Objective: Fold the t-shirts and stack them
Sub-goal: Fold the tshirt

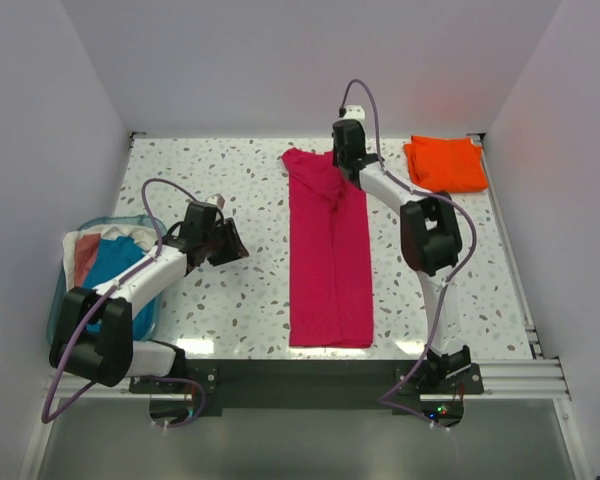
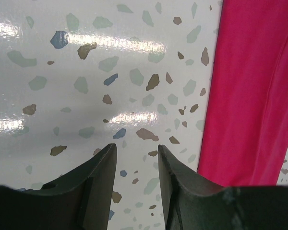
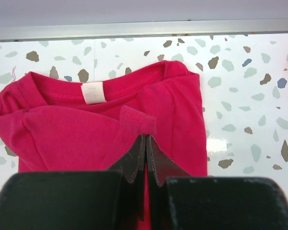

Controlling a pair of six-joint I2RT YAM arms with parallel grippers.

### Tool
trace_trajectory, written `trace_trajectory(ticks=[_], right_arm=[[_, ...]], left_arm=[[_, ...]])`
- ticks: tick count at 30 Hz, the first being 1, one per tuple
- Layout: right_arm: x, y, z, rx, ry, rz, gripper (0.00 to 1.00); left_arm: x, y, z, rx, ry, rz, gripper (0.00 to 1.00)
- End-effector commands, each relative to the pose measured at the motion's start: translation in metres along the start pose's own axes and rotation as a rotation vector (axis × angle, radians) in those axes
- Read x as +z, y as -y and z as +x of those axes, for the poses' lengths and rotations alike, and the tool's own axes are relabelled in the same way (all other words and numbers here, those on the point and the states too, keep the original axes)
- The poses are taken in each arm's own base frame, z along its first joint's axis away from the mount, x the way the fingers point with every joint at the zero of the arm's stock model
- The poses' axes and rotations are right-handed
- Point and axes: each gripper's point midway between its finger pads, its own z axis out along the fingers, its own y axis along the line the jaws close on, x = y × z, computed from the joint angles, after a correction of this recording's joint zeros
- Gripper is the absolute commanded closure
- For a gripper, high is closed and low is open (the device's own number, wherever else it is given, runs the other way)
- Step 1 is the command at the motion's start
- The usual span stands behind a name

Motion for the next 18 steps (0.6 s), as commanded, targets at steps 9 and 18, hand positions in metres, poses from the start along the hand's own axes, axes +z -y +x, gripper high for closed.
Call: trace_trajectory(ticks=[9, 18], right_arm=[[-0.028, 0.038, -0.014, 0.061, 0.08, 0.153, 1.0], [-0.035, 0.047, -0.003, 0.1, 0.084, 0.183, 1.0]], left_arm=[[-0.003, 0.005, -0.009, 0.031, 0.036, 0.031, 0.56], [-0.004, 0.005, -0.009, 0.031, 0.039, 0.032, 0.56]])
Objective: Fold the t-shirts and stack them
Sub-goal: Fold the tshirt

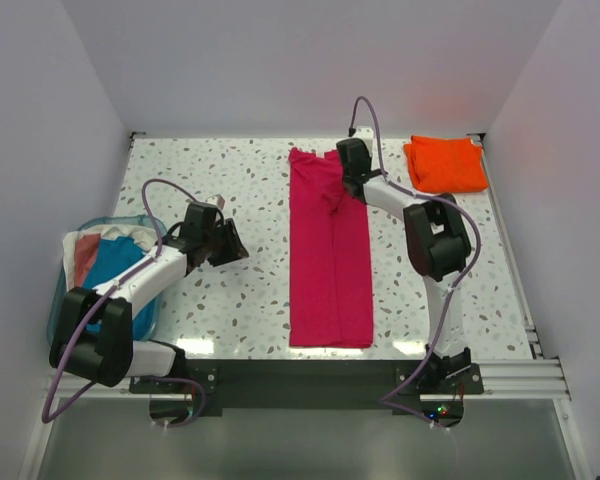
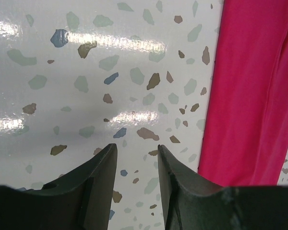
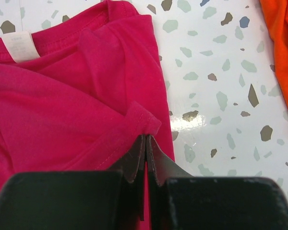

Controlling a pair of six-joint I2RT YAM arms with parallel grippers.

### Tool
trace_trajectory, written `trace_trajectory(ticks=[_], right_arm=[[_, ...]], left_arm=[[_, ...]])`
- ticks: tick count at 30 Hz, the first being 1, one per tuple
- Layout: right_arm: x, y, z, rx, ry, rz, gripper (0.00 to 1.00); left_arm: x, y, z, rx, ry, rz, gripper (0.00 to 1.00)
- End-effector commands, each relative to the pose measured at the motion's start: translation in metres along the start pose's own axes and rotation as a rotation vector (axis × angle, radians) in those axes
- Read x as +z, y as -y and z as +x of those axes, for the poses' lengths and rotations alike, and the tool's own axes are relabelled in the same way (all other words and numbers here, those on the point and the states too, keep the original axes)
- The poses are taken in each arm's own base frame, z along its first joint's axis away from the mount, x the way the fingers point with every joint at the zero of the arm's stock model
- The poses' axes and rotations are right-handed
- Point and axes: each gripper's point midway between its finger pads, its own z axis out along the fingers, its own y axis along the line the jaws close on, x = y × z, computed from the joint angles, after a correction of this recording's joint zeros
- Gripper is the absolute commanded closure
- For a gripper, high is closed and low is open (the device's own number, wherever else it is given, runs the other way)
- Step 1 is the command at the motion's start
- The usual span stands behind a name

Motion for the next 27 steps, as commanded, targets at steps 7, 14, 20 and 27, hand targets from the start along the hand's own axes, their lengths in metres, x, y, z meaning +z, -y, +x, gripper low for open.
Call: trace_trajectory(ticks=[7, 14, 20, 27], right_arm=[[-0.02, 0.012, -0.056, 0.125, 0.12, 0.051, 0.95], [-0.027, 0.017, -0.06, 0.106, 0.06, 0.054, 0.29], [-0.078, 0.025, -0.05, 0.165, -0.039, -0.033, 0.24], [-0.179, 0.036, 0.087, 0.195, -0.375, -0.257, 0.32]], left_arm=[[-0.008, 0.009, -0.013, 0.032, 0.059, 0.052, 0.52], [-0.009, 0.017, 0.0, 0.014, 0.054, 0.126, 0.46], [-0.008, 0.034, 0.025, 0.041, 0.035, 0.17, 0.43], [-0.008, 0.068, 0.093, 0.08, -0.061, 0.225, 0.51]])
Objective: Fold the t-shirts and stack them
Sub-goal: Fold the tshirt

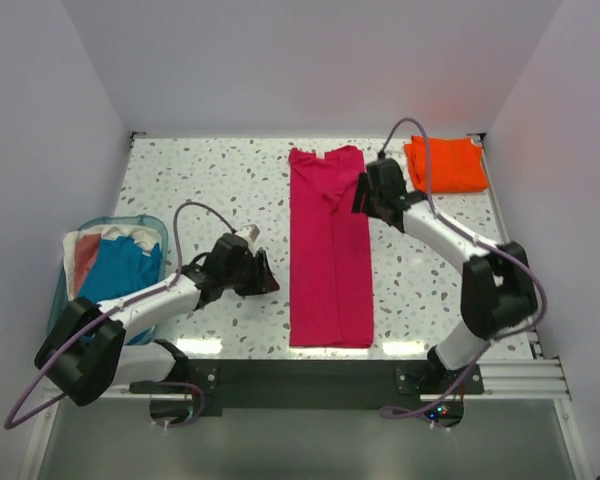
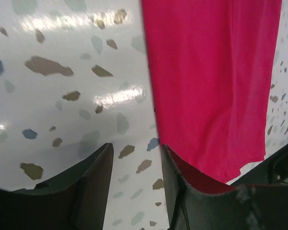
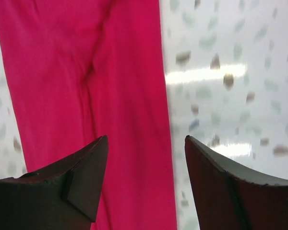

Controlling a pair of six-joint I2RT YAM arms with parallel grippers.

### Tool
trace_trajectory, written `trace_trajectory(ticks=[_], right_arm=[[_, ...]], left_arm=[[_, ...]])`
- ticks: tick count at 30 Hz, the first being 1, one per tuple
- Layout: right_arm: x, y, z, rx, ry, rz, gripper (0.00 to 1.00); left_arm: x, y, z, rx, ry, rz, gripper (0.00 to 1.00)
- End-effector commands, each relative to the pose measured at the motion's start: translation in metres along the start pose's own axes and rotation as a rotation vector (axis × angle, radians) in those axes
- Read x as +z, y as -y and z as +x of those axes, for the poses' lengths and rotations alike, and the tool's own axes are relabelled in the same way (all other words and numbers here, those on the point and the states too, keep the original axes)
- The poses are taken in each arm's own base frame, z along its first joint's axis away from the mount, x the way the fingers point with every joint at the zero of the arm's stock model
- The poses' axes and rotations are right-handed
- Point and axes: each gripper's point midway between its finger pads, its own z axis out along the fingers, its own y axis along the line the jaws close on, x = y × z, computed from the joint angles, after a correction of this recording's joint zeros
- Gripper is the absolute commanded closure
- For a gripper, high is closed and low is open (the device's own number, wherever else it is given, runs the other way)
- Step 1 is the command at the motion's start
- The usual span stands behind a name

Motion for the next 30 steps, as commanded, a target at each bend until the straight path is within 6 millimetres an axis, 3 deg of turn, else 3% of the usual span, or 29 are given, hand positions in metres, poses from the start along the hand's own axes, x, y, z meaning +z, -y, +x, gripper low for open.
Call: trace_trajectory(ticks=[1, 2, 3, 4, 5, 6, 8, 12, 20, 30], right_arm=[[-0.059, 0.001, 0.071, 0.064, -0.17, -0.154, 0.32], [-0.07, -0.001, 0.091, 0.075, -0.218, -0.195, 0.35], [-0.077, 0.013, 0.128, 0.066, -0.287, -0.181, 0.36], [-0.088, 0.02, 0.143, 0.063, -0.32, -0.179, 0.36], [-0.104, 0.022, 0.146, 0.081, -0.31, -0.205, 0.36], [-0.112, 0.03, 0.169, 0.083, -0.353, -0.209, 0.36], [-0.13, 0.039, 0.194, 0.115, -0.397, -0.235, 0.37], [-0.155, 0.053, 0.236, 0.157, -0.508, -0.246, 0.38], [-0.177, 0.069, 0.281, 0.204, -0.646, -0.239, 0.43], [-0.176, 0.069, 0.313, 0.226, -0.753, -0.239, 0.43]], left_arm=[[0.001, 0.016, 0.011, -0.02, 0.035, 0.024, 0.51], [0.001, 0.022, 0.028, 0.008, 0.003, 0.035, 0.51], [0.002, 0.026, 0.037, 0.008, -0.013, 0.042, 0.51], [0.003, 0.027, 0.045, 0.015, -0.031, 0.039, 0.52], [0.002, 0.033, 0.059, 0.041, -0.061, 0.048, 0.52], [0.001, 0.033, 0.067, 0.04, -0.078, 0.038, 0.52], [-0.001, 0.039, 0.083, 0.055, -0.097, 0.037, 0.52], [-0.004, 0.045, 0.105, 0.063, -0.133, 0.03, 0.5], [-0.008, 0.043, 0.133, 0.043, -0.175, -0.02, 0.49], [-0.009, 0.034, 0.134, 0.013, -0.153, -0.077, 0.49]])
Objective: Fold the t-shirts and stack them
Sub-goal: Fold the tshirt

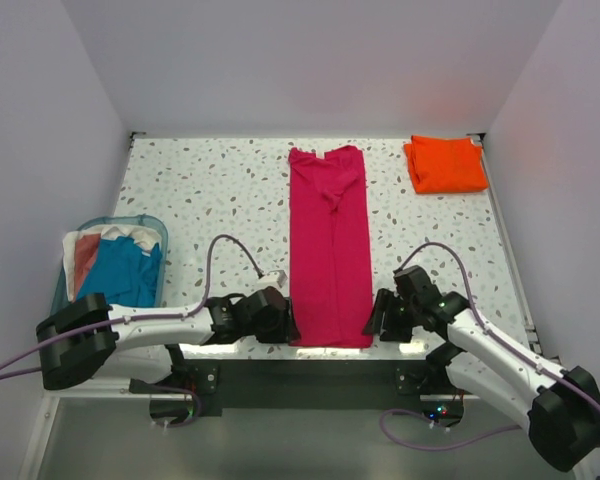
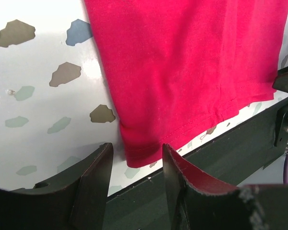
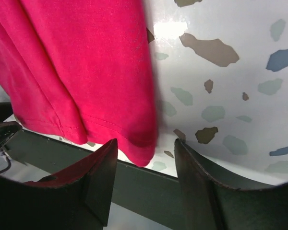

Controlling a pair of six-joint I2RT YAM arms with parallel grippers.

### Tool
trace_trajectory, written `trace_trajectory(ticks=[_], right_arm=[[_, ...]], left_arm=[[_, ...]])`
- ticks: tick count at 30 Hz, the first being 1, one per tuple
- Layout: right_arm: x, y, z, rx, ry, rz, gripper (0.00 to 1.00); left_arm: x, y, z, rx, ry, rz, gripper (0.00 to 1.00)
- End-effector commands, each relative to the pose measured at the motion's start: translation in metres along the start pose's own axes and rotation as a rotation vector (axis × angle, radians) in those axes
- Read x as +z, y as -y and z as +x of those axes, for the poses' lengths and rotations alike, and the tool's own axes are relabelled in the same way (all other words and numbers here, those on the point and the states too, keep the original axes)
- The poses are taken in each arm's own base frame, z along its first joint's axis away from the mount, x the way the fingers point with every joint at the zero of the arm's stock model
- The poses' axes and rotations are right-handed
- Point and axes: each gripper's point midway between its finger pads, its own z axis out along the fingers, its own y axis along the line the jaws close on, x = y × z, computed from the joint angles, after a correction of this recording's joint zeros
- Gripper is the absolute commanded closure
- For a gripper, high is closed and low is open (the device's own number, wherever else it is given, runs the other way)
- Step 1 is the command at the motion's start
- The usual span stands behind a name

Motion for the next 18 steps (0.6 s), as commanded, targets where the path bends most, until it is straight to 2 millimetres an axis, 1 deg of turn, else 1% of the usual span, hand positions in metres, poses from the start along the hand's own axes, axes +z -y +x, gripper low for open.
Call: trace_trajectory(ticks=[1, 4, 7, 10, 11, 12, 13, 14, 15, 16, 17, 18], right_arm=[[0.011, 0.011, 0.017, 0.041, -0.068, 0.022, 0.46], [0.015, 0.013, 0.022, 0.045, -0.089, 0.029, 0.56], [0.016, 0.017, 0.028, 0.04, -0.115, 0.036, 0.58], [0.018, 0.022, 0.033, 0.036, -0.127, 0.041, 0.62], [0.018, 0.022, 0.033, 0.032, -0.129, 0.042, 0.65], [0.018, 0.023, 0.034, 0.029, -0.135, 0.046, 0.78], [0.017, 0.023, 0.034, 0.016, -0.137, 0.045, 0.85], [0.015, 0.019, 0.03, 0.007, -0.128, 0.037, 0.9], [0.012, 0.019, 0.03, -0.004, -0.125, 0.039, 0.98], [0.008, 0.016, 0.026, -0.028, -0.112, 0.029, 1.0], [0.006, 0.016, 0.024, -0.036, -0.1, 0.034, 1.0], [0.004, 0.014, 0.024, -0.043, -0.094, 0.026, 1.0]], left_arm=[[0.001, -0.017, 0.005, -0.018, 0.004, -0.069, 0.49], [0.007, -0.014, 0.01, -0.013, -0.019, -0.055, 0.5], [0.011, -0.013, 0.017, 0.0, -0.036, -0.06, 0.51], [0.014, -0.013, 0.022, 0.006, -0.048, -0.063, 0.57], [0.015, -0.011, 0.022, 0.005, -0.047, -0.058, 0.65], [0.015, -0.011, 0.022, 0.005, -0.047, -0.061, 0.71], [0.016, -0.011, 0.023, 0.008, -0.049, -0.06, 0.76], [0.015, -0.009, 0.023, 0.01, -0.047, -0.054, 0.86], [0.015, -0.006, 0.021, 0.014, -0.044, -0.049, 0.91], [0.014, -0.004, 0.022, 0.02, -0.047, -0.044, 0.95], [0.013, -0.005, 0.023, 0.025, -0.05, -0.055, 1.0], [0.012, -0.005, 0.022, 0.03, -0.042, -0.062, 1.0]])
